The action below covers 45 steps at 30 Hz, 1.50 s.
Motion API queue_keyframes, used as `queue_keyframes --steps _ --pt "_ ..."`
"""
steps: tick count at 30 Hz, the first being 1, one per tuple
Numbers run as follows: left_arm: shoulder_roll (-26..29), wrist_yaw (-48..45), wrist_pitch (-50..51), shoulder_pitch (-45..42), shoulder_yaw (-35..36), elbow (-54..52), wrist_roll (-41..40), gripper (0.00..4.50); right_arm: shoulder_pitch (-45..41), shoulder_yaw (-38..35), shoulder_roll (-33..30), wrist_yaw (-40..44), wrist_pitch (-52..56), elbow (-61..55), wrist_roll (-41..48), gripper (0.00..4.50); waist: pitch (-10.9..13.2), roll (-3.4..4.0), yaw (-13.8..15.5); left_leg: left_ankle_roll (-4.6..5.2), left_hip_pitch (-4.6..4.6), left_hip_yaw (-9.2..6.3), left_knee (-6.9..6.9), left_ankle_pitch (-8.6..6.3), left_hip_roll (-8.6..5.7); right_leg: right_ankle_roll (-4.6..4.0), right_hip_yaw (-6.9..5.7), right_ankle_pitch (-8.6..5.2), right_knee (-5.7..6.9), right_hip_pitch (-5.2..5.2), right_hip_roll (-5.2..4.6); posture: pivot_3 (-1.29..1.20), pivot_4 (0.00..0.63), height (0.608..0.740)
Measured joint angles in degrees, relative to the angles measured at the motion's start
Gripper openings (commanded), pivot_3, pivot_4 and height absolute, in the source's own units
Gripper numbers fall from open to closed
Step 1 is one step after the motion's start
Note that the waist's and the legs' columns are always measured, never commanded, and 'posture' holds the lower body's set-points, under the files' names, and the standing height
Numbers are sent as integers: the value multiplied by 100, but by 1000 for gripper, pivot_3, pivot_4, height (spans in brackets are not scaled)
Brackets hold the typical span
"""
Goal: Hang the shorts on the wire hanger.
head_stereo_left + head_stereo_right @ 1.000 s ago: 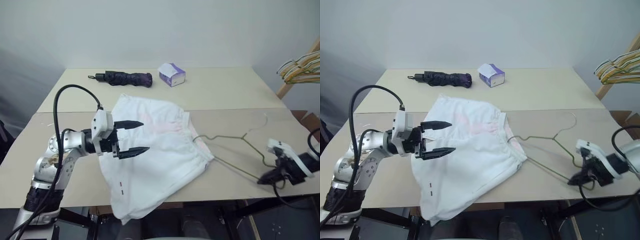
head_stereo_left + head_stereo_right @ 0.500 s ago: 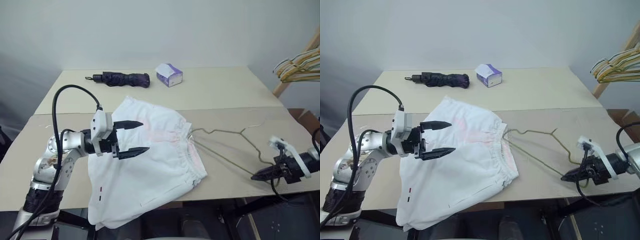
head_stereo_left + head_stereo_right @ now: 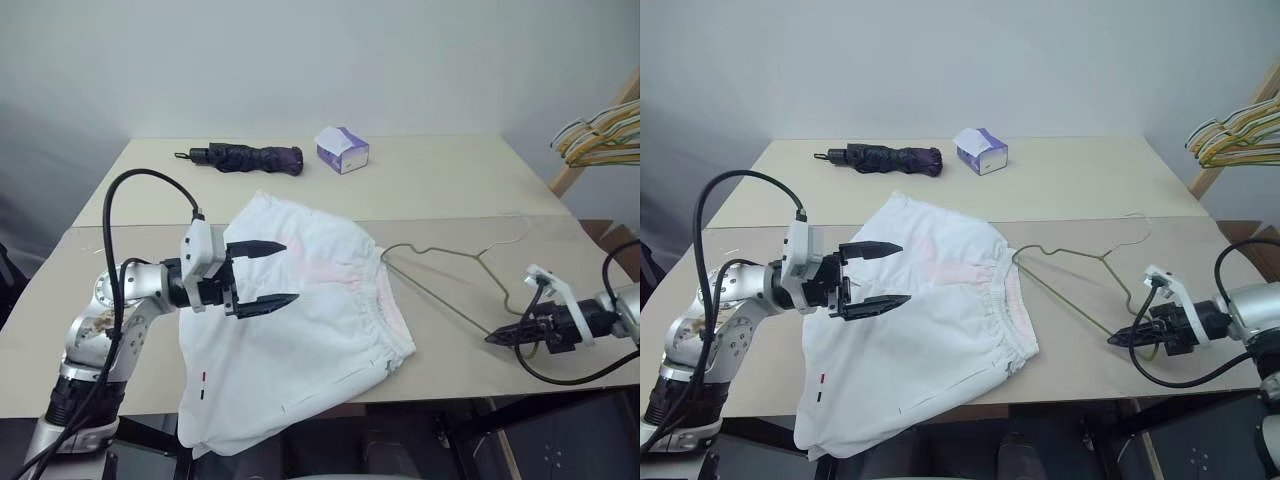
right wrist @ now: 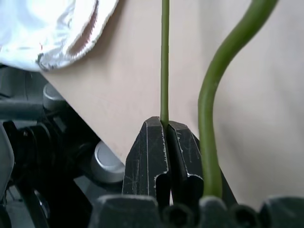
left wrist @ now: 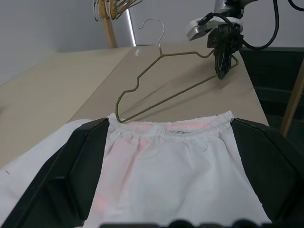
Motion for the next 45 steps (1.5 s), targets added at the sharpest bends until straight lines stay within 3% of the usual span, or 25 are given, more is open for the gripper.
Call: queue_keyframes --steps 45 --pt "79 65 11 113 77 -90 -76 4414 726 -18 -255 1 206 -728 408 0 1 -1 111 0 0 0 0 0 2 -23 0 -27 -1 0 1 54 47 740"
